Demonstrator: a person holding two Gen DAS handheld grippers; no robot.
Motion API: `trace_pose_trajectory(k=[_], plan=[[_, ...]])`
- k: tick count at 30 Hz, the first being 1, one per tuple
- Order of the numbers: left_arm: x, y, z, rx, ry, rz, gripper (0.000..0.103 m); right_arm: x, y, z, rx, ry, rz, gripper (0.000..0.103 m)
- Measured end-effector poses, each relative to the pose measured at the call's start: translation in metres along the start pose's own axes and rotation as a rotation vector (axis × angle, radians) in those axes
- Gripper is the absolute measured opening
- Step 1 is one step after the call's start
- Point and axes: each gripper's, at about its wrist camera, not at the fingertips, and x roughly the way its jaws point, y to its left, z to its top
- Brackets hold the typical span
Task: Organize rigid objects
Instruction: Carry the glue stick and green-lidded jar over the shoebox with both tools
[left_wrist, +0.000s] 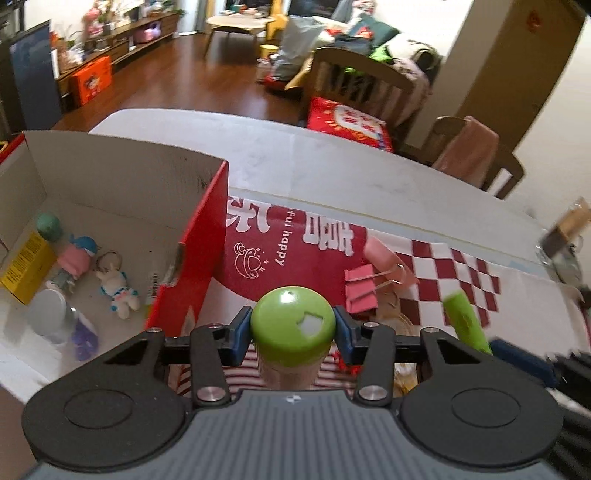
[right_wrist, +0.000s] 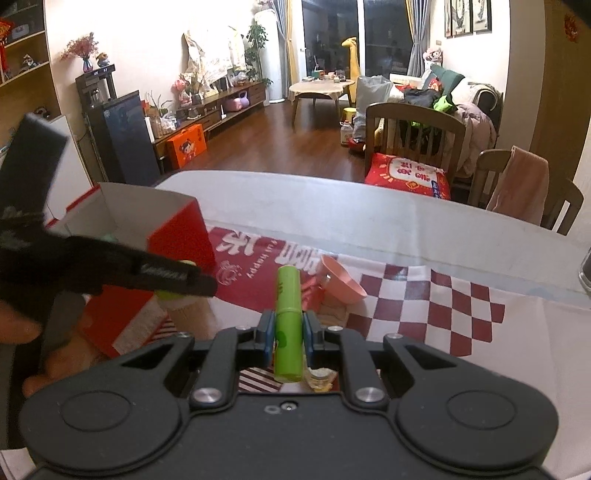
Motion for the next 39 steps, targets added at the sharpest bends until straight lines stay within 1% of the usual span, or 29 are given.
trace_pose_trajectory(k=[7, 12, 15, 17, 19, 22, 29, 35, 39], plan=[[-0.046, 0.023, 0.005, 0.05, -0.01, -0.087, 0.045, -0.01, 0.032, 0.016, -0.007, -0.028, 0.014, 0.015], [-0.071, 0.047, 0.013, 0.078, -0.021, -0.113, 0.045, -0.011, 0.056, 0.029, -0.016, -0.048, 0.023, 0.015], [-0.083, 0.064, 0.019, 0.082, -0.038, -0.123, 0.045, -0.009, 0.075, 0.036, -0.028, -0.058, 0.025, 0.015], [-0.088, 0.078, 0.024, 0.064, -0.037, -0.155, 0.045, -0.006, 0.086, 0.042, -0.035, -0.063, 0.026, 0.015], [-0.093, 0.089, 0.028, 0.074, -0.049, -0.124, 0.045, -0.001, 0.097, 0.047, -0.041, -0.066, 0.028, 0.015], [-0.097, 0.11, 0.035, 0.062, -0.048, -0.139, 0.045, 0.006, 0.111, 0.052, -0.046, -0.068, 0.031, 0.015], [-0.103, 0.158, 0.05, 0.051, -0.064, -0.102, 0.045, 0.028, 0.146, 0.064, -0.047, -0.064, 0.036, 0.015], [-0.09, 0.198, 0.06, 0.082, -0.02, -0.051, 0.045, 0.058, 0.174, 0.064, -0.068, -0.02, 0.023, 0.015], [-0.073, 0.218, 0.066, 0.107, 0.034, -0.028, 0.045, 0.082, 0.19, 0.058, -0.084, 0.023, 0.005, 0.015]])
